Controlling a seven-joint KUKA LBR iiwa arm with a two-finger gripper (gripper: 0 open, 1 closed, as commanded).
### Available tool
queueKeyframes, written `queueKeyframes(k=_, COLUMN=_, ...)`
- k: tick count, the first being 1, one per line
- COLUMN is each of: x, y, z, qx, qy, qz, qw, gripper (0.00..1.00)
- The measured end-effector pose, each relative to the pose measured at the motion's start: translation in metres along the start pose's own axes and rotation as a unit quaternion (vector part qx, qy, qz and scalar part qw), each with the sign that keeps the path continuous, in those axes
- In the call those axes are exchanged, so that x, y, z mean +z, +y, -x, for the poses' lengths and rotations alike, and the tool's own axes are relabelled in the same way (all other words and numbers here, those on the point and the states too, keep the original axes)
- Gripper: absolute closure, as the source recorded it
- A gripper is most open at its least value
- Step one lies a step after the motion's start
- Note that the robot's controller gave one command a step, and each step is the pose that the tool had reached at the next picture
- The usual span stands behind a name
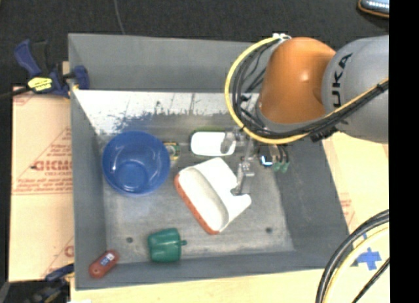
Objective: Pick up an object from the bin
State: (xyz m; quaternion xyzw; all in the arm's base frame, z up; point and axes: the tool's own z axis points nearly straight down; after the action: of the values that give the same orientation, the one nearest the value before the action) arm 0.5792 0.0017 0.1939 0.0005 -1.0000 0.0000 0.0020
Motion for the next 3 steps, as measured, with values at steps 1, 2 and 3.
queueKeyframes(k=1, x=-0.005, y=0.0, z=0.002, qx=0.0, qy=-0.004, qz=0.0, qw=1.0, gripper=0.0)
queueKeyframes(k=2, x=0.11, y=-0.014, z=-0.026, qx=0.14, qy=-0.0093, qz=0.002, qw=0.99, gripper=0.0)
queueKeyframes(k=3, x=0.073, y=-0.006, z=-0.056, qx=0.147, qy=-0.0106, qz=0.002, qw=0.9891, gripper=0.0)
